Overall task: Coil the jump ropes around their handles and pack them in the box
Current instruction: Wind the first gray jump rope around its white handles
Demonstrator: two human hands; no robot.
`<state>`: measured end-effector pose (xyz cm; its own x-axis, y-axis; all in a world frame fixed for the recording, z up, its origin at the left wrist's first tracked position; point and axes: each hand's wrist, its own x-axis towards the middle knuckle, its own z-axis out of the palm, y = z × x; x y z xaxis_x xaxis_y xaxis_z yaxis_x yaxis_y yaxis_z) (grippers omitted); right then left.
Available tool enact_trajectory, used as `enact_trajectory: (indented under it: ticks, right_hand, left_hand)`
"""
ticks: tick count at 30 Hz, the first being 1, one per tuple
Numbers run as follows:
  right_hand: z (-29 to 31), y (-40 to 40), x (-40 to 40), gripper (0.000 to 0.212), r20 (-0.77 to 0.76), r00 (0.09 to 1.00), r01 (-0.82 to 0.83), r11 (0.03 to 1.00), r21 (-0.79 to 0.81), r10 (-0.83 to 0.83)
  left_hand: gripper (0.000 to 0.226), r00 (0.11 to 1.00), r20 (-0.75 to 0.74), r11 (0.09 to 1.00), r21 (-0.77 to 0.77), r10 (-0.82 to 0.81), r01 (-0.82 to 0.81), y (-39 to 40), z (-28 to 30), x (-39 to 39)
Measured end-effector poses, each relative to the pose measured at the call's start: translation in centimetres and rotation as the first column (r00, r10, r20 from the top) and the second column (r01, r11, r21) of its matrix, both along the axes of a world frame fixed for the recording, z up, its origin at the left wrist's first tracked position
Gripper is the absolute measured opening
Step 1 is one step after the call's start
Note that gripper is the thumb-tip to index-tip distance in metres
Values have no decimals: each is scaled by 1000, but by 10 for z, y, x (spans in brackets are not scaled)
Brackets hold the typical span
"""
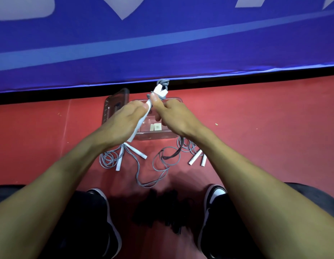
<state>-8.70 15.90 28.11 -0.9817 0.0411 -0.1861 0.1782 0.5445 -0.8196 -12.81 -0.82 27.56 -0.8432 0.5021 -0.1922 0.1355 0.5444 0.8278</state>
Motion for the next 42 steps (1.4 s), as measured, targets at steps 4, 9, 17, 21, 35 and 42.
enact_trajectory:
  ticks: [4, 9, 17, 21, 35, 42]
  right_hand:
    - [-1, 0, -3, 66, 18, 1000, 17, 996, -89, -16]
    - [0, -2, -2, 66, -40, 999, -20, 998, -63, 17]
    - [5, -4, 0, 76, -26, 998, -64, 998, -14, 63]
    - [3, -5, 4, 61, -51, 984, -163, 981, 103, 169]
    - [-3, 0, -4, 67, -16, 1000, -20, 1000, 21, 20]
    - [2, 3, 0, 66, -14, 999, -36, 999, 18, 37]
  left_hand:
    - [24, 997, -69, 999, -30, -34, 32, -1, -2, -5]
    - [21, 978, -206, 997, -65, 22, -36, 2, -1, -3]
    - [40, 989, -144, 990, -123, 46, -64, -2, 4, -5]
    - [32, 991, -133, 997, -70, -21, 11, -1, 3, 1]
    - [31, 988, 148, 970, 232, 40, -74, 7, 3, 0]
    - [10, 991, 106, 978, 200, -85, 62, 1, -1, -2]
